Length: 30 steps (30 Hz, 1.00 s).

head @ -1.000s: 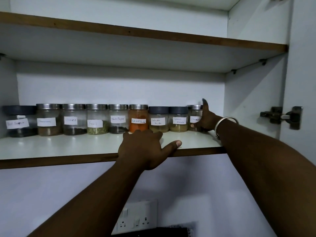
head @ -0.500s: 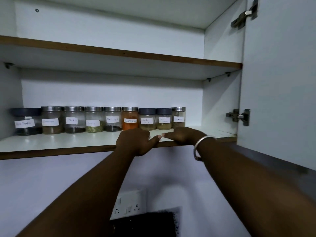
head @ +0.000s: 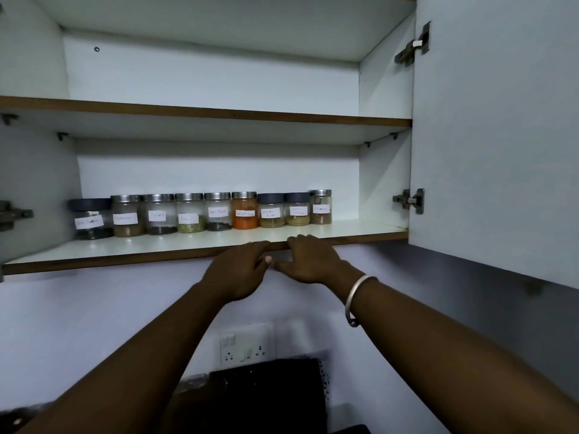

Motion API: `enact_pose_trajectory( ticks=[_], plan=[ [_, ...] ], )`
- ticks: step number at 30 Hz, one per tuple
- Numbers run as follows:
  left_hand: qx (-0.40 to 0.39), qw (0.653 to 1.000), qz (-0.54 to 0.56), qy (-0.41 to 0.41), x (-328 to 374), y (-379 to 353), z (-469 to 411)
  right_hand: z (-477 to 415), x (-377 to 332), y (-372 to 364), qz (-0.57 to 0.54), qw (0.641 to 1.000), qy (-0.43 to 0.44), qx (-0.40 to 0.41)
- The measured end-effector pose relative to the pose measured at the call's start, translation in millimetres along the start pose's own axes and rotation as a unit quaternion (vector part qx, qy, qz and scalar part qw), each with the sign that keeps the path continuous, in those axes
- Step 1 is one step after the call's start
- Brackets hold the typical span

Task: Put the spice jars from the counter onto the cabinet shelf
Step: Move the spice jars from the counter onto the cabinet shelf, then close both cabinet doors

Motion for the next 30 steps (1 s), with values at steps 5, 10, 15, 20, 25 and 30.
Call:
enact_pose_trajectory(
  ticks=[5, 10, 15, 20, 25, 30],
  plan=[
    [0.138, 0.985, 0.074, 0.065, -23.3, 80.2, 105.2, 46.3, -128.9, -6.7, -0.194, 0.967, 0.163, 0.032],
    [0.293, 0.949, 0.048, 0.110, -45.9, 204.1, 217.6, 95.2, -270.5, 16.5, -0.351, 0.882, 0.305, 0.073],
    [0.368, 0.902, -0.157, 0.163, -54.8, 308.9, 307.2, 131.9, -384.0, 34.8, -0.445, 0.799, 0.396, 0.082],
    [0.385, 0.793, -0.376, 0.284, -75.5, 377.9, 384.3, 142.3, -468.6, 24.7, -0.469, 0.774, 0.422, 0.062],
    [0.367, 0.700, -0.394, 0.470, -126.5, 413.6, 449.7, 140.8, -527.0, -7.2, -0.462, 0.791, 0.401, 0.017],
    [0.389, 0.773, -0.097, 0.491, -200.4, 397.2, 468.9, 146.8, -559.7, -26.8, -0.442, 0.801, 0.403, -0.001]
  ],
)
Point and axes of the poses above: each hand's wrist, its own z-axis away from the middle knuckle, its own y-axis out of the back of the hand, x = y × z, the point moved 10 cm from there along -z, towards the middle knuckle, and after that the axes turned 15 degrees about -z, right-handed, at the moved point
